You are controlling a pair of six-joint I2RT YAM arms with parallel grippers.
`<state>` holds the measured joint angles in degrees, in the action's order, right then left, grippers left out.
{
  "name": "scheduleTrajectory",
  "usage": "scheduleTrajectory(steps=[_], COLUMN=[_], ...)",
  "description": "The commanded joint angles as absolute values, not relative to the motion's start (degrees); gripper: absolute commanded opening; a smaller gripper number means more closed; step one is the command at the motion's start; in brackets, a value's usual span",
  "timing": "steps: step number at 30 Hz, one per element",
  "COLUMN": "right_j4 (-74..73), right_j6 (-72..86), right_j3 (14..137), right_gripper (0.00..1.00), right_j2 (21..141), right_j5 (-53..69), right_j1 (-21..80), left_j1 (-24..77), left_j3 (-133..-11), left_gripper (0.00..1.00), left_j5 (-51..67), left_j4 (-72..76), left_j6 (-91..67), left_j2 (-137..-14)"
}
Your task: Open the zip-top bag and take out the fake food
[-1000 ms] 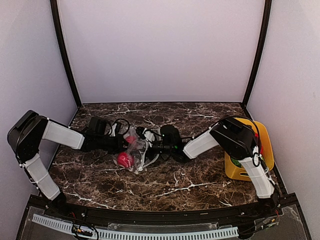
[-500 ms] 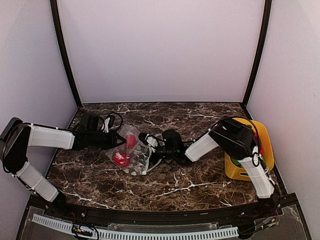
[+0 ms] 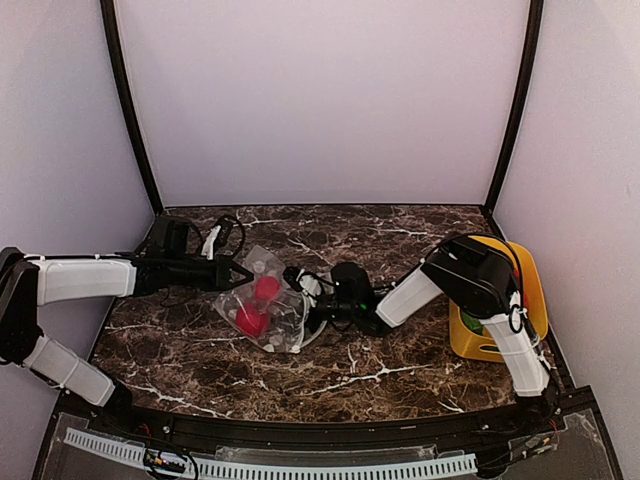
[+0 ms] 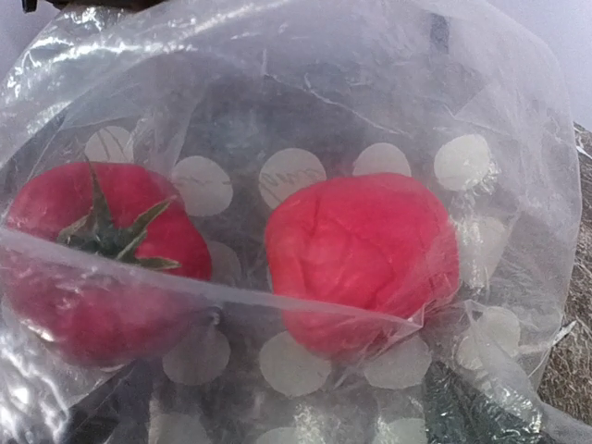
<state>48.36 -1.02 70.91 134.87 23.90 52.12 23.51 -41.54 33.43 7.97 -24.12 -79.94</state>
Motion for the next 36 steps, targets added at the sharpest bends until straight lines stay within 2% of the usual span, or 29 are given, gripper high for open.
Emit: scheduleTrajectory(steps=[1,11,27,31,34,36], right_j4=[52.92,63.28,57.10,55.27,53.85,52.89], right_j6=[-0.26,-1.89,-0.08,-0.01,-0.09,0.00], right_j3=[68.61,62.25,72.75,76.02,77.78,78.54], right_gripper=[0.99,0.99,0.98,0.93,0.86,0.85], right_j2=[132.95,129.49,135.90,138.23,139.70,140.34], right_j5=[23.91,15.98,15.77,17.93,18.74,18.37], right_j1=[52.38,53.86,55.45,55.40,55.41,55.40], left_j1=[23.38,23.38,23.46,23.66,23.89,23.90], left_j3=[-42.62,-43.71,-43.24,-43.39,-43.66,-43.60], left_gripper=[0.01,0.01,0.01,0.01,0.01,0.01], left_j5=[36.98,36.25,38.26,39.84,40.47,40.36], left_j4=[7.19,4.30,5.87,6.72,6.74,6.50], left_j6=[-22.16,-20.79,-21.59,-22.08,-22.07,-21.93], left_j2=[-77.64,-79.71,-81.36,-81.49,-81.56,-81.58])
